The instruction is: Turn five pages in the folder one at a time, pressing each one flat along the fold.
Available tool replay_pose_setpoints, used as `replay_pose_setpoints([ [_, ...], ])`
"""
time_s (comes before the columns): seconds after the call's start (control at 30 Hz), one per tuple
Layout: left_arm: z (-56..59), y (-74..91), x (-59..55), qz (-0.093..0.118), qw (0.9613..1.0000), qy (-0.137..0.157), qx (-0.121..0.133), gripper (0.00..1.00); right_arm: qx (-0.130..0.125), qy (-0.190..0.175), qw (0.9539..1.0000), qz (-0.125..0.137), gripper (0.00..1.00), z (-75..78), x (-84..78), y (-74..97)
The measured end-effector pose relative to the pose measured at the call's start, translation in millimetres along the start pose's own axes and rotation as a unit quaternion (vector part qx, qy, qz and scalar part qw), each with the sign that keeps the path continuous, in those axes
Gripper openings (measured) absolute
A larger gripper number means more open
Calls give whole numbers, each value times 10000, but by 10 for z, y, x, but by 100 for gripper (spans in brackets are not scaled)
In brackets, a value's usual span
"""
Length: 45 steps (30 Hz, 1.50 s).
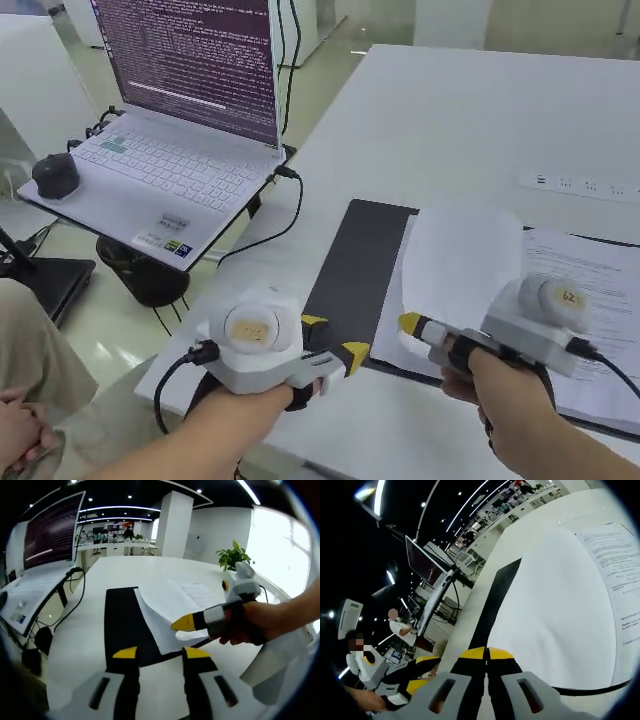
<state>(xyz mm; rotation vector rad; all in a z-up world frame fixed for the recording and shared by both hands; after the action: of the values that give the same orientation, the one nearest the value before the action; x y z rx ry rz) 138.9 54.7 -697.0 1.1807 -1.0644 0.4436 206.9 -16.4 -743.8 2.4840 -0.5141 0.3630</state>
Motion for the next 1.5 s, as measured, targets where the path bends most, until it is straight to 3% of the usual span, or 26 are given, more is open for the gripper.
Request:
replay_pose_setpoints([
  [0.2,20,-57,-126,-178,9998,16,-64,33,-120,-3,9997,-219,0,101,-153,-189],
  [0.4,62,-107,-162,-269,9995,-77,-115,33,-231,-53,9993,-303,0,204,-253,-262],
  [0.47,60,-132,-176,-313,9993,-135,-133,33,-119,-188,9994,-272,0,186,-259,-273],
  [0.57,42,-190,-215,-366,9990,-173,-163,33,-116,-54,9995,-276,0,211,-281,-277],
  [0.6,48,-203,-221,-385,9989,-202,-173,33,-121,-190,9993,-288,0,226,-288,-264],
  [0.67,74,-235,-228,-431,9985,-253,-209,32,139,-528,9984,-174,7,159,-255,-253],
  [0.77,124,-285,-220,-481,9978,-367,-261,32,501,-976,9940,-22,19,89,-149,-165],
  [0.87,179,-372,-174,-456,9974,-466,-311,32,578,-976,9934,183,11,106,22,3],
  [1.1,351,-731,-13,-338,9950,-849,-415,29,560,-1032,9906,705,10,303,477,365],
  [1.3,355,-998,-133,-571,9937,-920,-283,26,362,-1081,9893,915,4,569,751,576],
  [1.5,317,-1069,-276,-759,9931,-882,-157,25,221,-1108,9884,1016,0,756,982,655],
])
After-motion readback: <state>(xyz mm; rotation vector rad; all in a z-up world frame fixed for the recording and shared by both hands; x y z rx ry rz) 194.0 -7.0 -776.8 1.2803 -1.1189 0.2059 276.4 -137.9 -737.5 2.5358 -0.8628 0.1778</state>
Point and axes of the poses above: the centre of the closed fingertips' face, and the gripper's own axes: y roughly backward along the fingers, z roughly to its right, x roughly out of its top, the point moved 2 cm from there along y, roughly backward along the fingers, and after that the axes turned 12 degrees about -y, right-handed, at the moved point
